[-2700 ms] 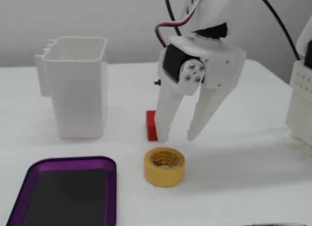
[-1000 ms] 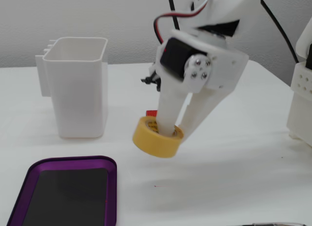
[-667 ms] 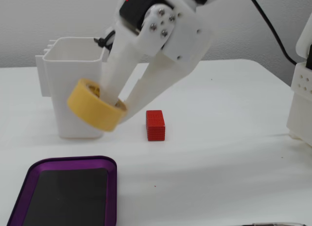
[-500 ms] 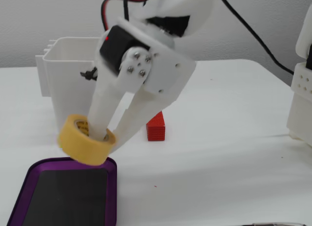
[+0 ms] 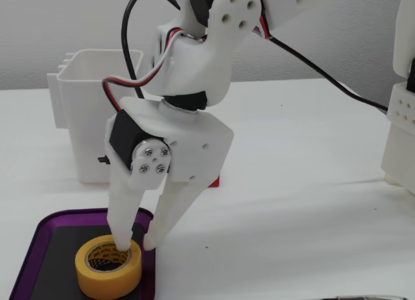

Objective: Pick up the yellow tape and place it in the box.

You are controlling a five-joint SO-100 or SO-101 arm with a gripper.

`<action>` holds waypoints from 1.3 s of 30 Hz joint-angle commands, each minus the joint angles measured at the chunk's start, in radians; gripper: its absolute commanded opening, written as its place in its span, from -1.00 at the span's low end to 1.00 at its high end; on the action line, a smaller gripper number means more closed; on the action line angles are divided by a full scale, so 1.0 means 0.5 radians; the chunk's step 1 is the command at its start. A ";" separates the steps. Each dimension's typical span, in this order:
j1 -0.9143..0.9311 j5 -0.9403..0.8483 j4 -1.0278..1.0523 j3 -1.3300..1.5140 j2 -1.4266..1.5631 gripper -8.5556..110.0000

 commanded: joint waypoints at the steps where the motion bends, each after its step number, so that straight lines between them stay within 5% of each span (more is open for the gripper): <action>1: -0.018 0.009 0.089 -0.092 0.040 -0.67; 15: 0.015 0.123 0.985 -0.472 1.034 -0.62; 32: 0.396 0.101 1.117 1.436 2.915 -0.62; 39: 0.393 0.110 0.703 2.295 3.703 -0.61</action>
